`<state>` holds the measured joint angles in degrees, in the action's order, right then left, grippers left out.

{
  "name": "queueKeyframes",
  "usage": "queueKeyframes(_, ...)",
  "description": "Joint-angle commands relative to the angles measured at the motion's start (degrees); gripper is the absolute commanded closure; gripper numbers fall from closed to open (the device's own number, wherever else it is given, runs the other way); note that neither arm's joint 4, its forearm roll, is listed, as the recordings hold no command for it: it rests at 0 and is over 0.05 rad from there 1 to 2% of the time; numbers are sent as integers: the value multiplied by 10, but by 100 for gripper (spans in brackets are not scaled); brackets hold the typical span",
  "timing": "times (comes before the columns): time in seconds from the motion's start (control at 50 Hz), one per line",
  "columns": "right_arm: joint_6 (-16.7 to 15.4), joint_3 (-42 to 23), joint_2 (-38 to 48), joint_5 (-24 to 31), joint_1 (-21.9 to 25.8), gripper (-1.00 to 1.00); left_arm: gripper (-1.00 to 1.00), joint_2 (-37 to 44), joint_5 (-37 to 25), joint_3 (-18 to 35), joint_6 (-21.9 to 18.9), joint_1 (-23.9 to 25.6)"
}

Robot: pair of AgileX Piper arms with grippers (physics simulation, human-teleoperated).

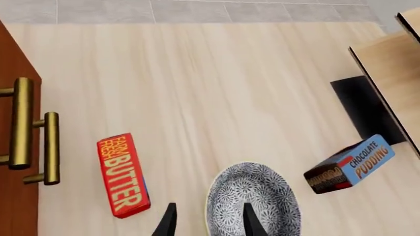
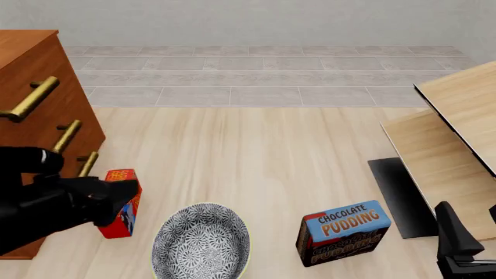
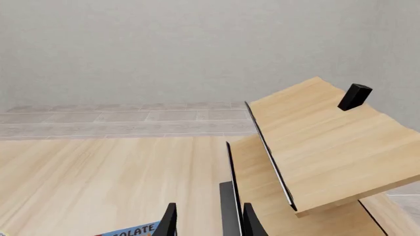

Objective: Close the top drawer of the cabinet and put the bowl on top of it.

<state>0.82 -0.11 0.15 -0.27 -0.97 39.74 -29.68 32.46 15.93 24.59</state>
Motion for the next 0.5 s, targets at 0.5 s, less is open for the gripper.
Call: queueKeyframes(0.5, 5, 0, -1, -4, 2, -100, -100, 154, 188, -118, 63, -16)
